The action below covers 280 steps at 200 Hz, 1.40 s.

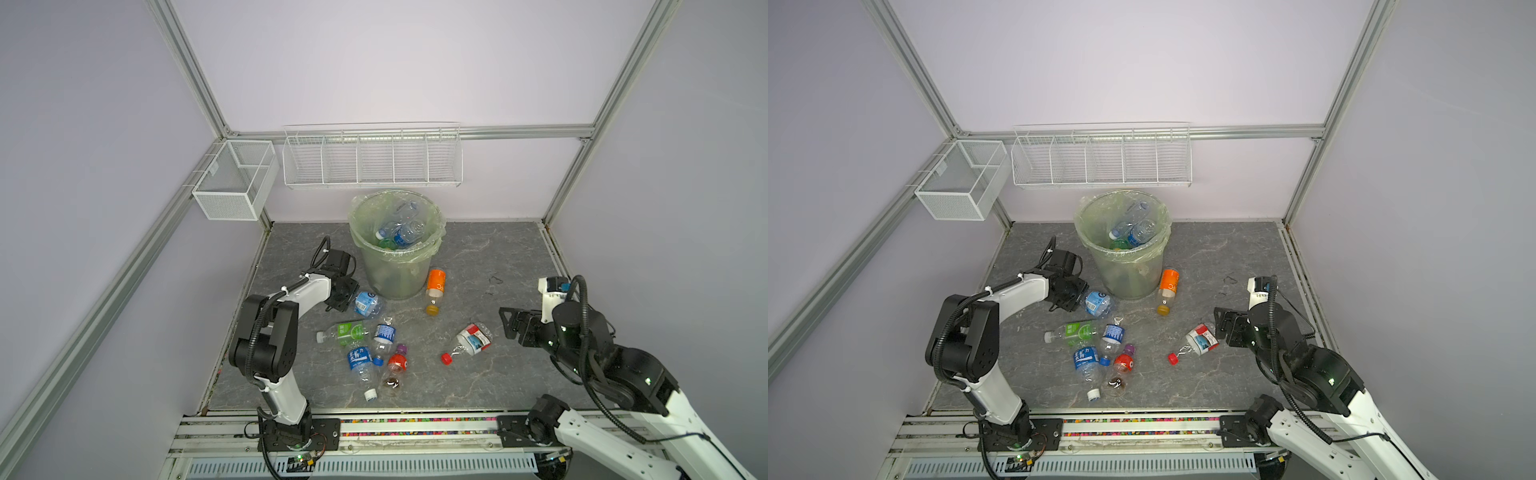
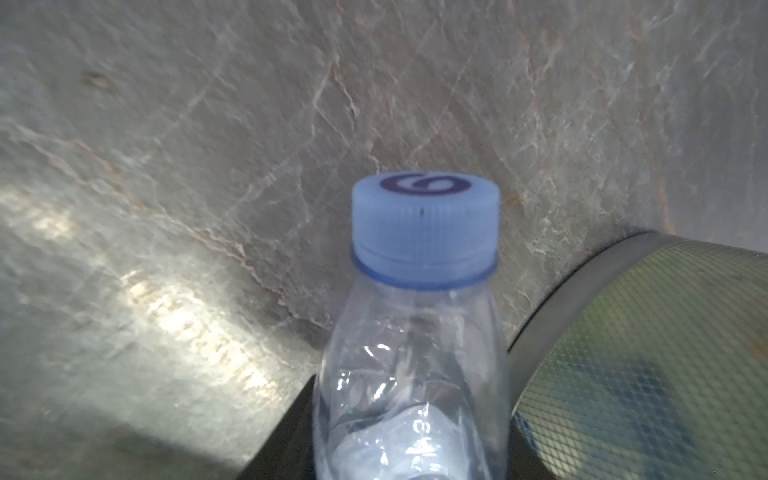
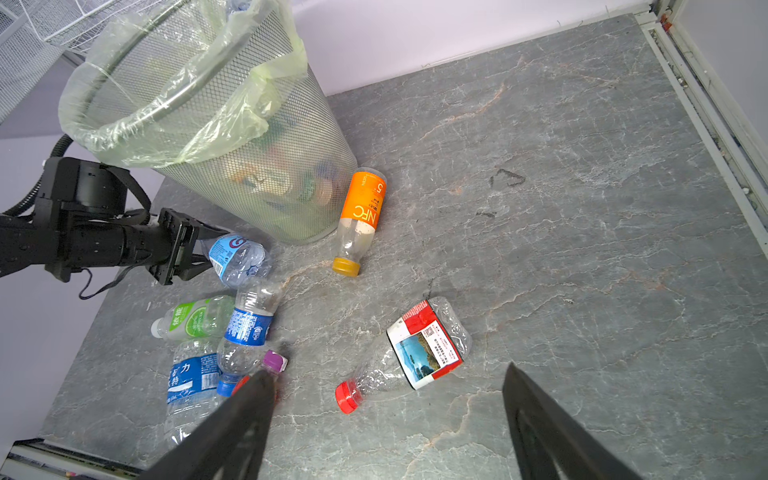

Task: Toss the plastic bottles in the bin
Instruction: 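Lower the left gripper and close it around the blue-capped water bottle, then lift the blue-capped bottle with the left gripper up toward the wastebasket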

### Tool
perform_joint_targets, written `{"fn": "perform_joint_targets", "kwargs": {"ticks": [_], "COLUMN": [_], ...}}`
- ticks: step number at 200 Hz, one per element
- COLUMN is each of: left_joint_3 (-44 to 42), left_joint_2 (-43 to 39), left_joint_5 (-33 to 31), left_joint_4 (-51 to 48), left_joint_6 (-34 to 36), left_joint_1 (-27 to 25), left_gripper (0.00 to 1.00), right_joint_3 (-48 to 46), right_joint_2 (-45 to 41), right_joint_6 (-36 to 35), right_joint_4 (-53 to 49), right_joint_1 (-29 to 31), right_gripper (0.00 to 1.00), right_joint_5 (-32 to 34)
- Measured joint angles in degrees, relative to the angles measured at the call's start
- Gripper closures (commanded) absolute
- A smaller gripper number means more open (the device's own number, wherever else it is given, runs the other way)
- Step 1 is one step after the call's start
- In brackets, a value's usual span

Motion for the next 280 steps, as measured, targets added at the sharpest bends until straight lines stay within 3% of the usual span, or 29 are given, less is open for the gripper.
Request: {"fn": "perform_joint_targets", "kwargs": {"ticks": [55, 97, 198, 280], "left_joint_3": [0.0, -0.09, -0.7, 6.51], "left_joint_2": [-6.73, -13.27, -30.49, -39.17], "left_joint_5": [-1.33, -3.89, -16.65, -20.59], "left_joint_4": [-1.49, -3.34, -9.29, -9.7], "left_joint_6": [0.0, 0.0, 1.86, 8.26], "left_joint_1": [0.0, 0.11, 1.18, 1.22], "left_gripper": [0.83, 1.0, 1.0, 1.0], "right_joint_3": [-0.74, -1.84, -4.13, -5.55], "right_joint_2": [-1.49, -2.08, -4.79, -5.05], "right_joint_6": [0.85, 1.44, 2.89, 4.07], "right_joint_4": [-0.39, -0.57, -1.31, -1.66], "right_joint_1": [0.0, 0.0, 0.0, -0.02], "right_gripper": [0.11, 0.12, 0.11, 0.12], "right_joint_5": [0.44, 0.42, 0.37, -0.5]}}
